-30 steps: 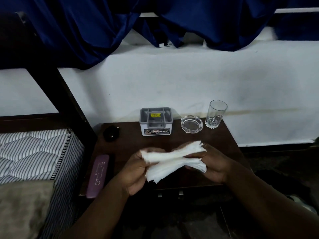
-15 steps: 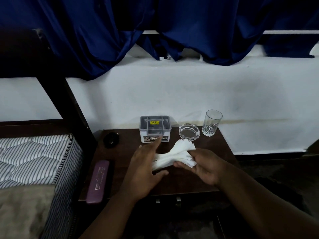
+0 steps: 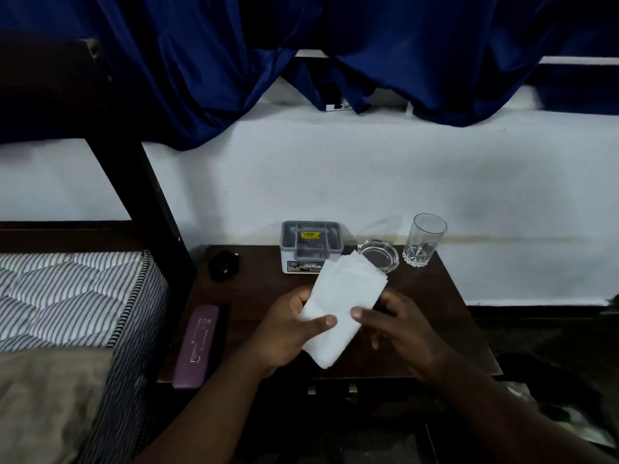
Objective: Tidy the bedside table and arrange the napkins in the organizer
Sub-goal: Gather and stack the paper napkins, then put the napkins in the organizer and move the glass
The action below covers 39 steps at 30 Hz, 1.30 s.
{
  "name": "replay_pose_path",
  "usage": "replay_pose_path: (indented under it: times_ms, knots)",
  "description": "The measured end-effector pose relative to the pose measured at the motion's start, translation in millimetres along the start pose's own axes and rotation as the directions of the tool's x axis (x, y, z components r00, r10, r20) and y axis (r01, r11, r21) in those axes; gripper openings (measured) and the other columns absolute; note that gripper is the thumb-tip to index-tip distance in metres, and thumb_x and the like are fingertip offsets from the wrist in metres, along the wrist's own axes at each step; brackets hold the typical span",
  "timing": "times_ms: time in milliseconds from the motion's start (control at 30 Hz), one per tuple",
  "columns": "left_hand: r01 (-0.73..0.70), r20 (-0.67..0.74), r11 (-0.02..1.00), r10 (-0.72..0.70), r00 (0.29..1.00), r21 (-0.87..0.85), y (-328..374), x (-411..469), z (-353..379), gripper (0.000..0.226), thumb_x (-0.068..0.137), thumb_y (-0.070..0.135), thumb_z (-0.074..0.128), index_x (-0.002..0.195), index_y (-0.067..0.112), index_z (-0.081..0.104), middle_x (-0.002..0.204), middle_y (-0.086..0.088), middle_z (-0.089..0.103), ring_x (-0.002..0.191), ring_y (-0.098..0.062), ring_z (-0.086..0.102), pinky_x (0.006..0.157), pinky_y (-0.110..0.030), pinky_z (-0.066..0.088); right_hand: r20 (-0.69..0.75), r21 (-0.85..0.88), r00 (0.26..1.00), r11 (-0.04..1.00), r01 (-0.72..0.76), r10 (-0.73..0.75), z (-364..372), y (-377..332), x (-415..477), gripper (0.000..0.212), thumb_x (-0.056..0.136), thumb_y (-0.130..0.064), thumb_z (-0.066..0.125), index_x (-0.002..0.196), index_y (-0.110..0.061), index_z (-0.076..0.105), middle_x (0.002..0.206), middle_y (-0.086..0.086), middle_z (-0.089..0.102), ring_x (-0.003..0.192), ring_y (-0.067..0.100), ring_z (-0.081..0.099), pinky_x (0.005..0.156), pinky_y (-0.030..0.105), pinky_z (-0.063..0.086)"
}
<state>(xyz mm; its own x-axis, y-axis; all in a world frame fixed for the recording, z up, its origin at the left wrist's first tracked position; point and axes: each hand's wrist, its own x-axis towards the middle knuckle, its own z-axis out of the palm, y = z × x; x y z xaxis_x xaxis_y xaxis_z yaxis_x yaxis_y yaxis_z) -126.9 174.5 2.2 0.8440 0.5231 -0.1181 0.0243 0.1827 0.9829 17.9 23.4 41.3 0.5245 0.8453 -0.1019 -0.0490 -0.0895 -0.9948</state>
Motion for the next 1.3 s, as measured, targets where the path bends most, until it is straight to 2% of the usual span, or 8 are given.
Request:
replay_pose_path:
  times_ms: [133,233,400,567,767,900,1067,1300]
  knots:
    - [-0.014,0.061,1.000,0.013,0.998,0.024,-0.5,7.7,1.5,0.043,0.087,-0.004,0.075,0.128,0.002,0.063,0.122,-0.015,0.074,0.110,-0.028,0.072,0.087,-0.032,0.058,-0.107,-0.066,0.994,0.997,-0.027,0.020,10.5,-4.2,14.5,0.019,0.083,-0.004,0.078,0.101,-0.011,0.073,0.081,0.014,0.076,0.055,0.022,0.060,0.042,0.029,0.046]
    - [-0.139,-0.090,0.983,0.150,0.985,0.119,0.5,20.1,6.2,0.049,0.082,0.005,0.081,0.128,0.007,0.062,0.123,-0.008,0.073,0.112,-0.018,0.069,0.090,-0.028,0.056,-0.228,-0.054,0.974,0.998,-0.013,0.001,12.2,-7.9,32.7,0.018,0.082,0.000,0.078,0.099,-0.004,0.072,0.069,0.003,0.075,0.048,0.017,0.062,0.040,0.027,0.050]
    - [-0.323,-0.259,0.745,0.547,0.796,0.583,10.9,54.7,7.1,0.052,0.085,0.025,0.066,0.136,0.018,0.060,0.132,0.006,0.065,0.125,-0.013,0.059,0.106,-0.034,0.048,-0.528,-0.351,0.816,0.935,0.040,-0.234,5.6,-32.1,78.7,0.023,0.081,-0.023,0.082,0.097,-0.010,0.074,0.081,-0.004,0.073,0.071,0.009,0.070,0.063,0.021,0.055]
    - [-0.217,-0.253,0.807,0.407,0.878,0.549,22.3,77.7,27.6,0.066,0.085,-0.009,0.054,0.145,0.018,0.053,0.143,0.004,0.056,0.134,-0.009,0.051,0.112,-0.014,0.036,-0.604,-0.527,0.672,0.847,0.066,-0.429,10.9,-48.9,123.1,0.033,0.082,-0.034,0.072,0.109,-0.016,0.072,0.098,0.003,0.076,0.092,0.021,0.069,0.076,0.025,0.046]
    - [-0.089,-0.248,0.760,0.317,0.915,0.643,3.4,92.6,33.1,0.079,0.078,0.005,0.053,0.154,0.020,0.042,0.151,-0.004,0.053,0.143,-0.022,0.045,0.119,-0.048,0.033,-0.559,-0.598,0.682,0.799,0.062,-0.472,15.7,-31.7,151.4,0.030,0.083,-0.036,0.067,0.106,-0.016,0.068,0.096,0.004,0.072,0.092,0.025,0.067,0.077,0.031,0.050]
    - [-0.054,-0.222,0.694,0.302,0.927,0.718,3.2,102.2,34.3,0.078,0.087,0.006,0.060,0.157,0.030,0.034,0.159,0.008,0.042,0.152,-0.015,0.027,0.121,-0.044,0.016,-0.499,-0.660,0.718,0.750,0.047,-0.485,18.5,-19.5,154.5,0.041,0.085,-0.037,0.067,0.116,-0.010,0.066,0.109,0.009,0.071,0.105,0.030,0.065,0.087,0.038,0.052]
    - [-0.028,-0.216,0.705,0.254,0.943,0.709,0.0,103.4,32.9,0.077,0.088,0.008,0.057,0.157,0.031,0.032,0.164,0.011,0.033,0.157,-0.018,0.013,0.120,-0.046,0.008,-0.420,-0.705,0.760,0.705,0.072,-0.497,24.5,-13.9,149.5,0.018,0.085,-0.032,0.066,0.093,-0.017,0.060,0.088,0.003,0.066,0.083,0.025,0.061,0.069,0.030,0.042]
    - [-0.039,-0.204,0.700,0.260,0.944,0.713,2.0,106.8,30.4,0.082,0.085,0.004,0.058,0.157,0.031,0.031,0.164,0.010,0.034,0.158,-0.022,0.011,0.120,-0.044,0.007,-0.405,-0.721,0.809,0.693,0.003,-0.425,29.7,-12.3,148.5,0.026,0.085,-0.032,0.063,0.105,-0.017,0.059,0.090,0.007,0.070,0.083,0.030,0.063,0.069,0.035,0.049]
